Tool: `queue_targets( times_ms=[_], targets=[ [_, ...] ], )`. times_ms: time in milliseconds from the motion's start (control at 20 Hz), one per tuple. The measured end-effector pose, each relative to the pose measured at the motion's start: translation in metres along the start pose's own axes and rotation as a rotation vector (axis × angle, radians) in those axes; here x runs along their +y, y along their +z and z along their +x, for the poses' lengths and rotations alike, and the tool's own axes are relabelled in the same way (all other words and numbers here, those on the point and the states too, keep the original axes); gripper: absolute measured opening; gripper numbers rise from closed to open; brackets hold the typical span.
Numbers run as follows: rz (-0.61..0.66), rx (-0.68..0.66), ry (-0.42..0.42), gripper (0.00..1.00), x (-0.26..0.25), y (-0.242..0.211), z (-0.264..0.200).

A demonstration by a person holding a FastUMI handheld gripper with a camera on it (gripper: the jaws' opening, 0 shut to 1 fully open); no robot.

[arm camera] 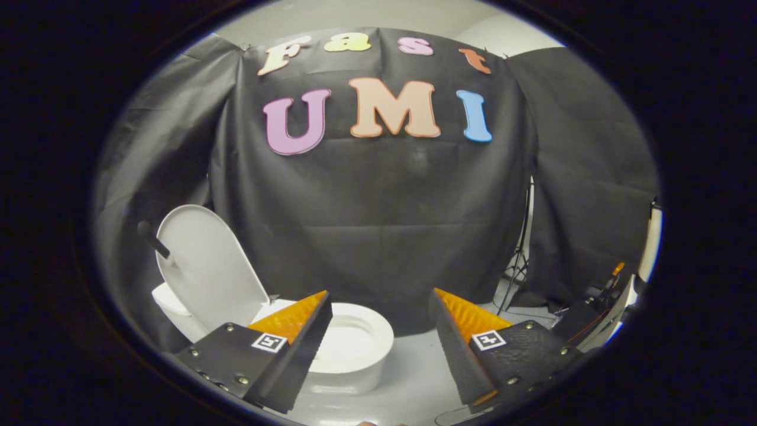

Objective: Open the toilet lid.

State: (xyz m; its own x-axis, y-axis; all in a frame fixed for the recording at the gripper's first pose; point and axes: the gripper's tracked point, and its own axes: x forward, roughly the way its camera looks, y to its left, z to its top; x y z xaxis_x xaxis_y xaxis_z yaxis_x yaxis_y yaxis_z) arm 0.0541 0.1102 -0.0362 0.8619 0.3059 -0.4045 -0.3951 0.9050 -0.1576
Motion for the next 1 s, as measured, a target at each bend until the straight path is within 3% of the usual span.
queue_targets(
  times_ms=[450,1000],
  targets=[
    [0.064,0.105,-0.004,0.98,-0.058,-0.064,0.013],
    [0.097,0.089,0.012,1.00,-0.045,-0.074,0.019]
  ],
)
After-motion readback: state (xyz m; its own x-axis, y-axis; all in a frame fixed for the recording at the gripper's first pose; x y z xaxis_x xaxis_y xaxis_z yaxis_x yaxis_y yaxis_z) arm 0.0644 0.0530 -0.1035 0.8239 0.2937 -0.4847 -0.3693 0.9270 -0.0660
